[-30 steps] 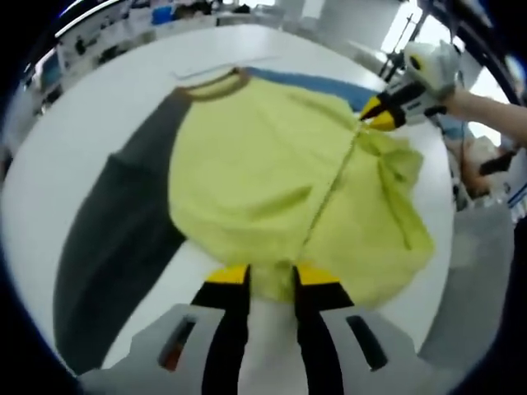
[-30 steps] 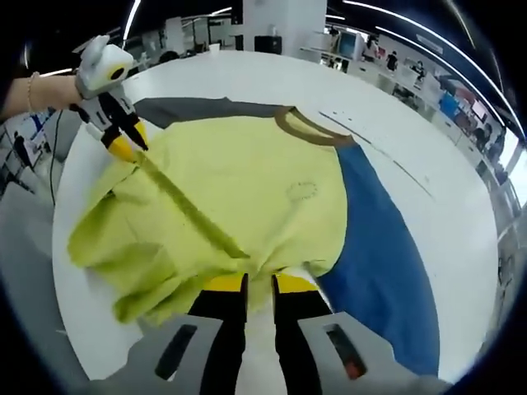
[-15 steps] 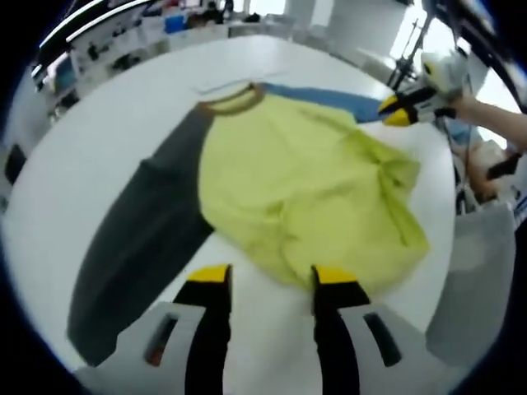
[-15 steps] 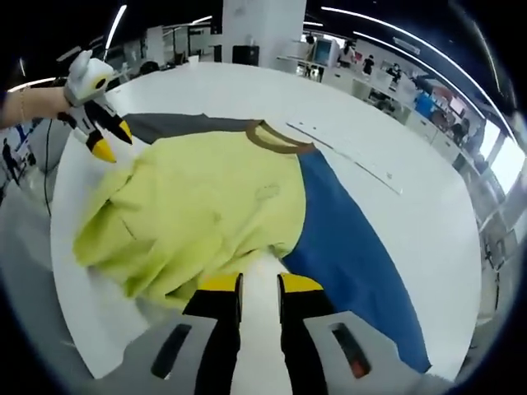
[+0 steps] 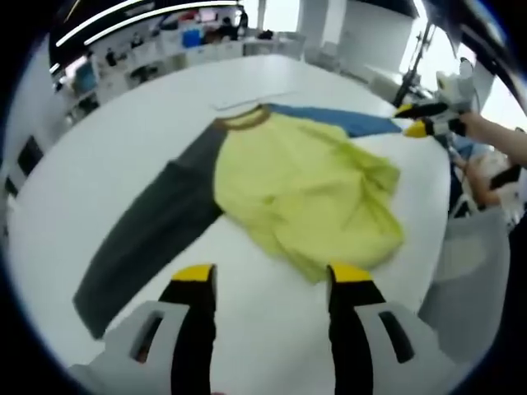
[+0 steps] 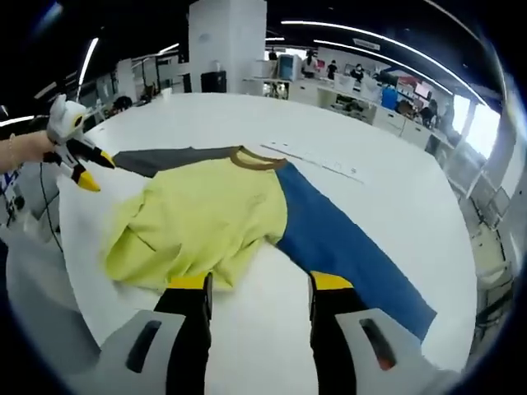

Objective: Fold the garment on the visible template until the final outline fits inside the template.

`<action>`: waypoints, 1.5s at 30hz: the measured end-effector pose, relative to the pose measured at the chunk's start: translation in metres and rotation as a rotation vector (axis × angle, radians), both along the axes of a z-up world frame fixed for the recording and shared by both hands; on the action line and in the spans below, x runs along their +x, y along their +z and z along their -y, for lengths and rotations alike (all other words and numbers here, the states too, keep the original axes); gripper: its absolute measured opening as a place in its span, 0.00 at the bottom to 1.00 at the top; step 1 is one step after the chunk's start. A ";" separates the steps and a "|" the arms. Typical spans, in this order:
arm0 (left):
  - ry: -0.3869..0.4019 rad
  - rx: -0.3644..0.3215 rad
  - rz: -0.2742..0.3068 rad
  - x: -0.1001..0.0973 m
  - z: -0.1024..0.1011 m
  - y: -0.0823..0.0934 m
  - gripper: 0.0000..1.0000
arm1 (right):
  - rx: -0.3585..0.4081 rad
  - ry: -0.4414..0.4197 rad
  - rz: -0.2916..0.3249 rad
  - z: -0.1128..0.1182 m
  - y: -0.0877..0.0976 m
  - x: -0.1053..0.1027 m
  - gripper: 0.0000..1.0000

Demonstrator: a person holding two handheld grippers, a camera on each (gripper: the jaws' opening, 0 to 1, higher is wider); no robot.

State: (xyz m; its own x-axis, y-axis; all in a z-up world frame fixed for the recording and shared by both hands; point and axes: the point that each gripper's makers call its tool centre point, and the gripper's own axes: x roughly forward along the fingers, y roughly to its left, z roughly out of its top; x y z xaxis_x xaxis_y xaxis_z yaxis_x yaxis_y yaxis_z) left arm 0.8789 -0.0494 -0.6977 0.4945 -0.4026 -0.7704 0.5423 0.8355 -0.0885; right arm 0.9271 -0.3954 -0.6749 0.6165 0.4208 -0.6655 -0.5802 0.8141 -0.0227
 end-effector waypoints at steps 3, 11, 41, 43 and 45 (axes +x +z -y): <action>0.015 -0.004 0.018 -0.009 -0.004 0.010 0.55 | 0.017 -0.015 0.001 0.004 0.007 -0.013 0.60; 0.013 -0.034 0.060 -0.040 -0.001 0.036 0.66 | 0.076 -0.030 0.016 0.002 0.024 -0.039 0.74; 0.066 -0.126 0.098 -0.134 -0.020 0.083 0.99 | 0.063 -0.018 0.015 0.036 0.063 -0.144 1.00; 0.072 -0.118 0.098 -0.137 -0.022 0.085 0.99 | 0.069 -0.022 0.017 0.038 0.067 -0.147 1.00; 0.072 -0.119 0.099 -0.141 -0.022 0.087 0.99 | 0.066 -0.025 0.021 0.040 0.070 -0.150 1.00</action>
State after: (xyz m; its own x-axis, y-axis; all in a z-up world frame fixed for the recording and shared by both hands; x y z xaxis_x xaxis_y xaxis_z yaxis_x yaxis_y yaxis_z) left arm 0.7383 -0.0271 -0.6106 0.5966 -0.4488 -0.6653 0.4927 0.8592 -0.1378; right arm 0.7774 -0.4351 -0.6051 0.6407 0.4477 -0.6238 -0.5599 0.8284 0.0194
